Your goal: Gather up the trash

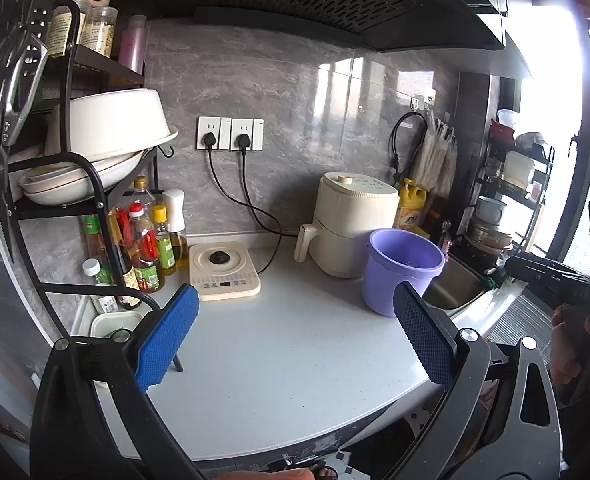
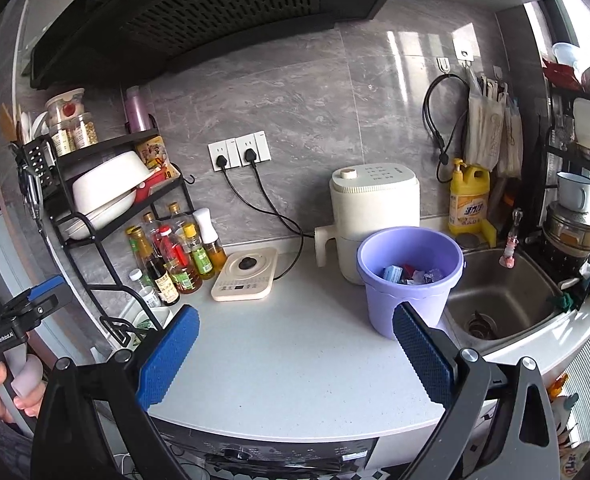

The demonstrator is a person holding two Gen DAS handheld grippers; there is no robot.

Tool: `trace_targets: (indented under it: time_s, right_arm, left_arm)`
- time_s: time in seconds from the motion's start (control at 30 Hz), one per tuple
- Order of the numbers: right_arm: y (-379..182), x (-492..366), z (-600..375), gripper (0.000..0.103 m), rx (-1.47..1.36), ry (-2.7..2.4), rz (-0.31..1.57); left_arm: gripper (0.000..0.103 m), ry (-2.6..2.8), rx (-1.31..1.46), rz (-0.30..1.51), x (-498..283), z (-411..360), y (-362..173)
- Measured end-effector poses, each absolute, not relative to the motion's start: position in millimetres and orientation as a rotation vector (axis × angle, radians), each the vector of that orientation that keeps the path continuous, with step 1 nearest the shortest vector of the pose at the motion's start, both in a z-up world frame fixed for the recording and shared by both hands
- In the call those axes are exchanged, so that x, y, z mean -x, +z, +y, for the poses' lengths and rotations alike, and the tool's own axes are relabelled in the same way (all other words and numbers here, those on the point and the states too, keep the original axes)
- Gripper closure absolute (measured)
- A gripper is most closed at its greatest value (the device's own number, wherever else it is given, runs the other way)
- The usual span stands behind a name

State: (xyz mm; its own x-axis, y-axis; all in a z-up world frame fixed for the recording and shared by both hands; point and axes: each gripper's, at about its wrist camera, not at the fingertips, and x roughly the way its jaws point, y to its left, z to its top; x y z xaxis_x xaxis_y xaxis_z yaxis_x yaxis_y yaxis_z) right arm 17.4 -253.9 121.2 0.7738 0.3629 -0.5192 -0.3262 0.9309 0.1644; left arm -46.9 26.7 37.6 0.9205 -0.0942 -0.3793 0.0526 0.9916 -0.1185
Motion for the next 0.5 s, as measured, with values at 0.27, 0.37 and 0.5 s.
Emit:
trace_targets:
  time_s: [0.27, 0.37, 0.5]
  right_arm:
    - [116, -19, -255, 0.008, -0.085, 0.388, 0.577]
    - [113, -18, -258, 0.008, -0.085, 0.386, 0.581]
    - [110, -18, -261, 0.008, -0.099, 0.377, 0.583]
  left_arm:
    - [0.006, -0.080, 0.113, 0.385, 49, 23, 34]
    - [0.006, -0.082, 0.107, 0.381, 50, 21, 34]
    - [0.006, -0.084, 0.107, 0.380, 49, 20, 34]
